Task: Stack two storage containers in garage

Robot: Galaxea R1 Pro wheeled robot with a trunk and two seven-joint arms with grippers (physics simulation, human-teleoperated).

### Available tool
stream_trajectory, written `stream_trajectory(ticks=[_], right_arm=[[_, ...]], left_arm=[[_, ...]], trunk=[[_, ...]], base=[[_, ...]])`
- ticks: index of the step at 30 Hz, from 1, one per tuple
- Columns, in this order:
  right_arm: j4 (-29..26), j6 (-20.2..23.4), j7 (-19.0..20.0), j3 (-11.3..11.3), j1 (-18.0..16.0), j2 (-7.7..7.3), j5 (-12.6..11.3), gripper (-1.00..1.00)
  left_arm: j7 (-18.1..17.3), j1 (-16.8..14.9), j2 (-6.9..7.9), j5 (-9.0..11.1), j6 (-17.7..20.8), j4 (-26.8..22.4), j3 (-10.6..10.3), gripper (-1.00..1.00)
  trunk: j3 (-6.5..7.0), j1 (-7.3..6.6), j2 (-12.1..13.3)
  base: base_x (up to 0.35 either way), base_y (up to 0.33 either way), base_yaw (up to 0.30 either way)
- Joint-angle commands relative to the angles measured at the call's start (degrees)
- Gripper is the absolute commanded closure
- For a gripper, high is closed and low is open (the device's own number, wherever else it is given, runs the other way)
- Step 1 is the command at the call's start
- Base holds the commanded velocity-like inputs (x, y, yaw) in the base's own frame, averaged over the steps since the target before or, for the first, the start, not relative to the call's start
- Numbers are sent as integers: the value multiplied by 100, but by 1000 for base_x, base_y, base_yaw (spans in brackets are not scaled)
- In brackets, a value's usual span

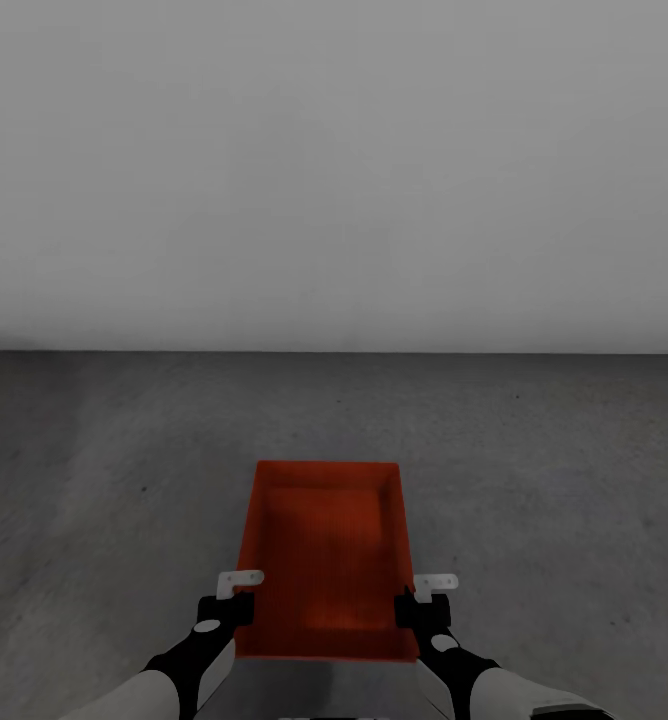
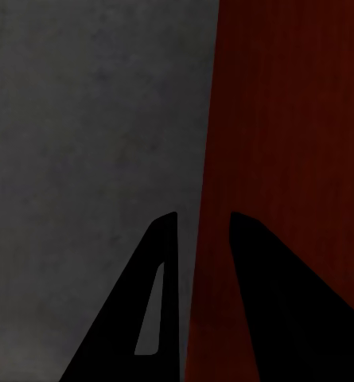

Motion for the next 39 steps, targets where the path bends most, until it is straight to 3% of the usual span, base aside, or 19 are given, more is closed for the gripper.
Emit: stream_trajectory(ticks=[1,22,23,39], right_arm=[[-15,9,-24,-281,-6,6,174,100],[-15,1,29,-272,-6,6,193,100],[-15,1,27,-272,-6,6,192,-100],[-15,-6,12,-272,-6,13,187,-100]], left_arm=[[61,0,-2,17,-27,18,110,100],[61,1,-2,19,-31,56,110,100],[61,1,-2,21,-29,58,110,-100],[61,0,-1,18,-36,55,110,-100]], trunk=[[-3,-1,-1],[-3,-1,-1],[-3,-1,-1],[-3,-1,-1]], base=[[0,0,0],[0,0,0],[0,0,0],[0,0,0]])
